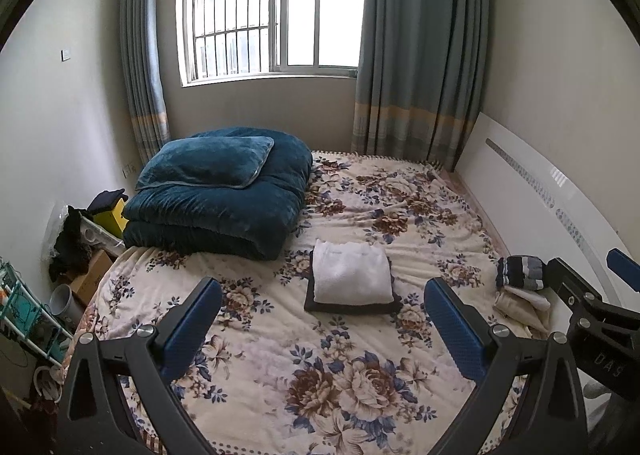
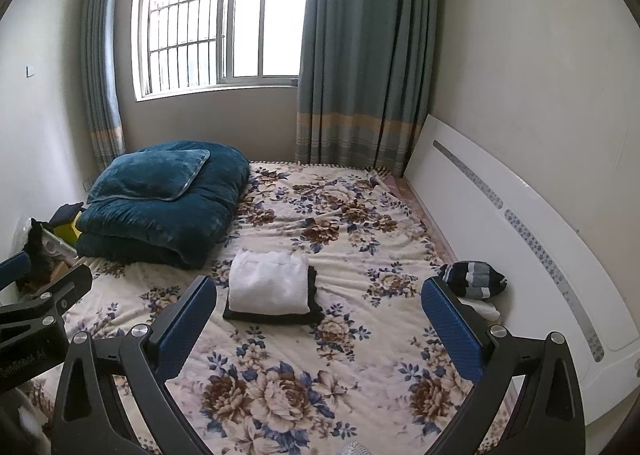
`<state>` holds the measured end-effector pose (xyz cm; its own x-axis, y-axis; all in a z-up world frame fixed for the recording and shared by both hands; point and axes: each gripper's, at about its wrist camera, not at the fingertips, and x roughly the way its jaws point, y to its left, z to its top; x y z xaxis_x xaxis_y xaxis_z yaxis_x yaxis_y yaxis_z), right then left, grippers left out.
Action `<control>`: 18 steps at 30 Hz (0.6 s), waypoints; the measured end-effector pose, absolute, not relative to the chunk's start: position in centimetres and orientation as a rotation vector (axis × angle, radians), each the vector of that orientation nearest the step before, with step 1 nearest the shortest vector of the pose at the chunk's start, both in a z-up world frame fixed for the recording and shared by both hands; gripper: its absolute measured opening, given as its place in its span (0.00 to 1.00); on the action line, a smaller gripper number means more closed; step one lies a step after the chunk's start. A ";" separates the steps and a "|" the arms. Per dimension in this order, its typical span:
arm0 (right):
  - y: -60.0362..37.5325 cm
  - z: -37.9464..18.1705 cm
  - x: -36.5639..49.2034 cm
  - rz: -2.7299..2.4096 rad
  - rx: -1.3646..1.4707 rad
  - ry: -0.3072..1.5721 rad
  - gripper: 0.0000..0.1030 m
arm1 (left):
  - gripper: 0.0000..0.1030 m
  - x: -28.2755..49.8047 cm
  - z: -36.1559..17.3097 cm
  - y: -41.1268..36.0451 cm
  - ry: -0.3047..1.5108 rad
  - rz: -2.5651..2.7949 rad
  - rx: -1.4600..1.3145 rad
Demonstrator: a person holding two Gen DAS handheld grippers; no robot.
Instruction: Fold small clothes
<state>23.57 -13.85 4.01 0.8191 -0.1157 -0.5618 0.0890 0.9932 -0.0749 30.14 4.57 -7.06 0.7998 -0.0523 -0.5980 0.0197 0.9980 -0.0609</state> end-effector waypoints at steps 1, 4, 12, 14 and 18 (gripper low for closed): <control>-13.9 4.1 23.5 -0.109 -0.045 0.599 1.00 | 1.00 30.1 -6.9 4.6 0.640 -0.040 -0.054; -13.9 4.0 23.4 -0.109 -0.044 0.597 1.00 | 1.00 30.0 -6.7 4.6 0.635 -0.038 -0.051; -13.8 4.0 23.3 -0.101 -0.044 0.594 1.00 | 1.00 29.8 -6.3 4.4 0.629 -0.034 -0.054; -13.7 4.0 23.3 -0.099 -0.046 0.595 1.00 | 1.00 29.9 -6.3 4.4 0.628 -0.032 -0.052; -13.6 4.0 23.3 -0.097 -0.047 0.595 1.00 | 1.00 29.7 -6.1 4.3 0.631 -0.028 -0.055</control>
